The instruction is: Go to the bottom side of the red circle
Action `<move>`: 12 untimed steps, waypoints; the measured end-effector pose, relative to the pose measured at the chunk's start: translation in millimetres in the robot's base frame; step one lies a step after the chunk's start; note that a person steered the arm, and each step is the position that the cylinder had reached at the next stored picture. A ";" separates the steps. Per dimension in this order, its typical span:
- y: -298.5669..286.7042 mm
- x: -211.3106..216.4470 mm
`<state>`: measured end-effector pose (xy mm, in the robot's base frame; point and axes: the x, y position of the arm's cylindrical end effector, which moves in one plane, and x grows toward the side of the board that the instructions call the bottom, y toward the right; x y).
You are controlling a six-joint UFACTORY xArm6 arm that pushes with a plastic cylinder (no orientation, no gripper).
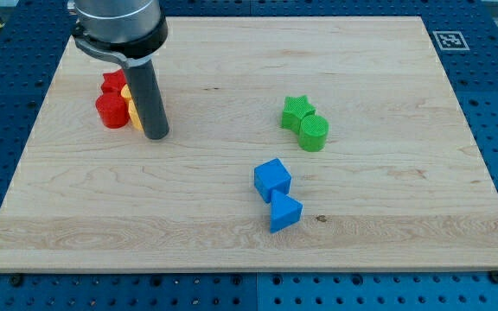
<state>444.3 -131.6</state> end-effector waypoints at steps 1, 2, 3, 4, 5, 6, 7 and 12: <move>-0.2 -3.9; -0.2 -8.9; -0.2 -10.6; 15.7 -6.3; 27.5 17.9; 27.4 56.4; 17.4 60.3; -15.1 44.7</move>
